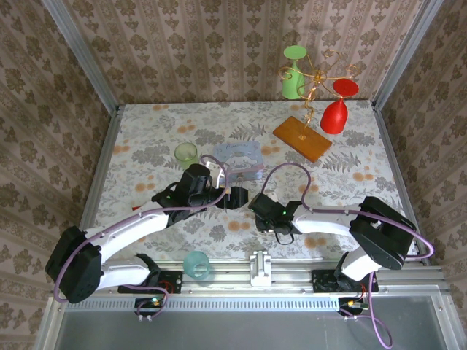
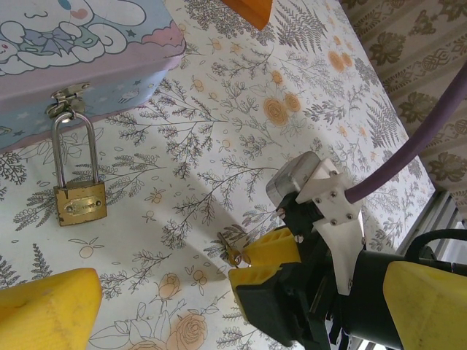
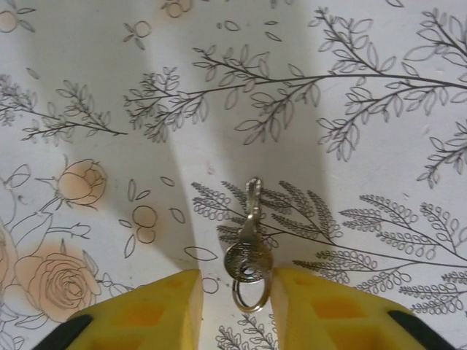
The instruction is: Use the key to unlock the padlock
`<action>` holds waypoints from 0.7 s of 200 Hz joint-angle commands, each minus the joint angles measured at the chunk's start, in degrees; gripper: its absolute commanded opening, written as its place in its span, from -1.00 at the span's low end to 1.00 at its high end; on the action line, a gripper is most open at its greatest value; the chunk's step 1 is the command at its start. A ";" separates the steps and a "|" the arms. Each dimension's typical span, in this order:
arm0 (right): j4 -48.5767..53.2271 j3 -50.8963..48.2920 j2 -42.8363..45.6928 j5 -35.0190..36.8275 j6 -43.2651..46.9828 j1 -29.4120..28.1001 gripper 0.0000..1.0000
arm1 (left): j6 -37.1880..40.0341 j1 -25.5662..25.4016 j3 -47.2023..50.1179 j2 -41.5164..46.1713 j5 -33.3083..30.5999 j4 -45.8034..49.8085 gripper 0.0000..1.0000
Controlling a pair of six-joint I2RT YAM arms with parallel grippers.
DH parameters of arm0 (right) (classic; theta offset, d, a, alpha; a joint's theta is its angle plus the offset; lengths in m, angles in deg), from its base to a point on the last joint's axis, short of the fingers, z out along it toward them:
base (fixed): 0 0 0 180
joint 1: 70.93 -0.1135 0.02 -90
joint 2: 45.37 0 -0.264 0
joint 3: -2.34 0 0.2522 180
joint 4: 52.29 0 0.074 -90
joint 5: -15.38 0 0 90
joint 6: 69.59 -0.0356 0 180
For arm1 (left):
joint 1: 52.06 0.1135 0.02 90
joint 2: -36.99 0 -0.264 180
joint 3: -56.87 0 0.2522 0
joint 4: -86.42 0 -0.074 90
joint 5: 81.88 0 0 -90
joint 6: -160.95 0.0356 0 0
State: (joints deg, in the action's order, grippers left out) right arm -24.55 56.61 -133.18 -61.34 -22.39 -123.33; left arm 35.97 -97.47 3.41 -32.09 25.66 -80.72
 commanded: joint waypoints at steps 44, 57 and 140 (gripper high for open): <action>3.15 1.44 -2.94 4.16 -1.74 -0.08 -0.44 | -0.88 -0.52 0.74 -0.62 -0.40 -0.94 1.00; 2.55 0.53 -2.51 4.82 -1.79 -0.07 -0.47 | -0.81 -0.54 0.94 -0.53 -0.62 -0.99 1.00; -1.78 -1.65 -2.55 2.66 1.44 0.63 -0.76 | -3.80 -0.64 4.67 -0.88 -2.91 -6.89 1.00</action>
State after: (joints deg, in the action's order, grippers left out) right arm -23.89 57.14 -134.25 -58.72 -22.06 -123.31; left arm 34.46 -97.52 5.99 -32.46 23.76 -83.56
